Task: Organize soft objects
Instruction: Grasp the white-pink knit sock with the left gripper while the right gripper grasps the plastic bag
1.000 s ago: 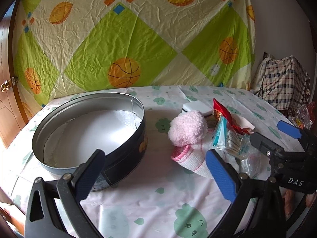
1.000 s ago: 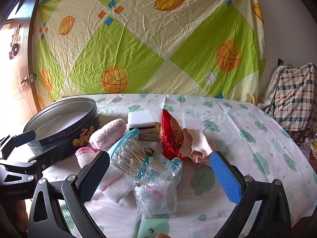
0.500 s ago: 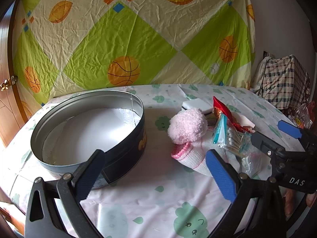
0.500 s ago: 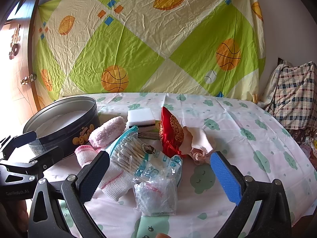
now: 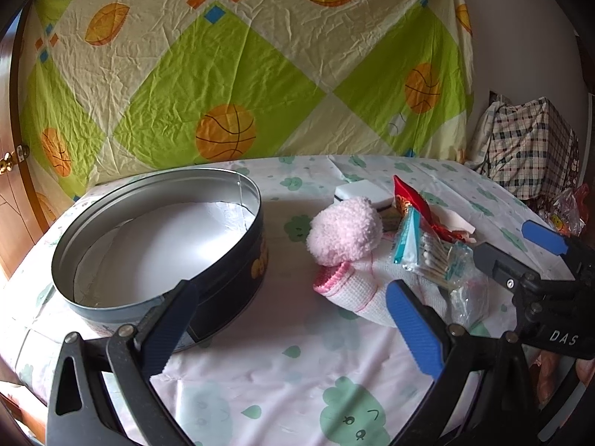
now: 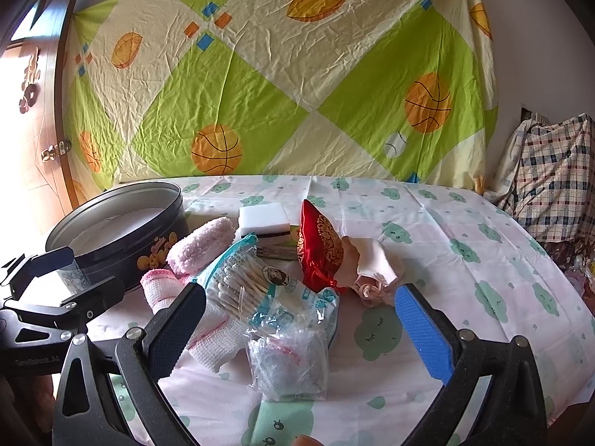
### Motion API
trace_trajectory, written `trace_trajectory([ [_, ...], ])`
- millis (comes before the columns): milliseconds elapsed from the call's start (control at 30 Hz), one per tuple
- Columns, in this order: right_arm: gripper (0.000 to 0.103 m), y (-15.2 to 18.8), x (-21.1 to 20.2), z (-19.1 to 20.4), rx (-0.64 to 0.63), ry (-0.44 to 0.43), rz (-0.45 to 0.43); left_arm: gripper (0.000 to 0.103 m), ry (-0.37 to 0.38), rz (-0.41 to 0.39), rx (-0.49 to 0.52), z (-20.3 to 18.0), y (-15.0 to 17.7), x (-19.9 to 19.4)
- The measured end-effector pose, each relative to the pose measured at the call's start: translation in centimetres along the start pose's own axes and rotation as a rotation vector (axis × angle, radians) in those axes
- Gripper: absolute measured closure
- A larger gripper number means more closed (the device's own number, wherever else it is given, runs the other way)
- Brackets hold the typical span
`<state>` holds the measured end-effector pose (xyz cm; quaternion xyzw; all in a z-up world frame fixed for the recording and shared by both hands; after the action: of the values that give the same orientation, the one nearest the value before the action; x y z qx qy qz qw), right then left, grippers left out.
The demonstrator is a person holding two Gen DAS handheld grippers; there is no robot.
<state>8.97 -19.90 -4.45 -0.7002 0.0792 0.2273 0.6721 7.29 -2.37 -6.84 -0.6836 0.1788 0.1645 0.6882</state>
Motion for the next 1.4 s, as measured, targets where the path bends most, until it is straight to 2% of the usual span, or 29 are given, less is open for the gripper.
trace_trajectory([
  [167,0.001,0.8,-0.4,-0.8,-0.007,0.012,-0.006,0.0,0.021,-0.002,0.022,-0.9,0.3,0.4],
  [300,0.001,1.9,0.2,-1.5,-0.001,0.008,0.024,0.0,0.049,0.0,0.046,-1.9,0.7,1.0],
  [500,0.003,3.0,1.1,-1.0,0.001,-0.044,0.059,0.0,0.054,0.035,0.051,-2.3,1.5,2.2],
  [533,0.008,3.3,1.3,-0.8,-0.003,-0.054,0.067,0.0,0.058,0.037,0.048,-2.3,1.6,2.3],
  [633,0.036,4.2,2.2,-0.3,-0.005,-0.084,0.118,0.001,0.06,0.045,0.057,-2.7,1.7,2.6],
  [700,0.042,4.9,2.8,-0.2,0.009,-0.108,0.153,0.001,0.073,0.049,0.064,-3.1,1.8,2.7],
  [733,0.053,5.2,3.0,-0.2,0.011,-0.108,0.164,0.001,0.078,0.049,0.07,-3.3,1.9,2.7],
  [833,0.062,5.3,2.8,0.0,0.023,-0.138,0.155,0.001,0.09,0.053,0.09,-4.0,1.9,2.7],
  [1000,0.065,4.2,1.6,-0.8,0.063,-0.153,0.09,0.0,0.124,0.081,0.114,-5.6,2.0,3.3],
  [1133,0.065,3.8,1.3,-1.7,0.088,-0.145,0.071,0.001,0.153,0.13,0.122,-6.8,2.2,4.4],
  [1233,0.065,3.7,1.3,-1.9,0.093,-0.143,0.062,0.001,0.146,0.148,0.122,-7.0,2.1,5.0],
  [1300,0.065,3.8,1.3,-1.9,0.094,-0.146,0.058,0.004,0.145,0.196,0.108,-6.9,2.4,5.7],
  [1367,0.064,3.7,1.2,-1.9,0.094,-0.147,0.052,0.027,0.178,0.231,0.098,-7.0,2.9,6.2],
  [1400,0.064,3.7,1.1,-2.0,0.094,-0.147,0.048,0.032,0.194,0.238,0.091,-7.0,3.0,6.2],
])
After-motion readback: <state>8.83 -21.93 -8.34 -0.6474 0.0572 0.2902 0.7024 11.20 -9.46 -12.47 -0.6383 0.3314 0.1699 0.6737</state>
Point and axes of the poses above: each gripper's, at about its wrist camera, not at the fingertips, and x roughly the way its jaws point, z to its left, y to its underside, the point moved 8 cm from there along x, roughly the way its jaws point, and after that the axes turned 3 degrees about -z, right-handed, at the moved point
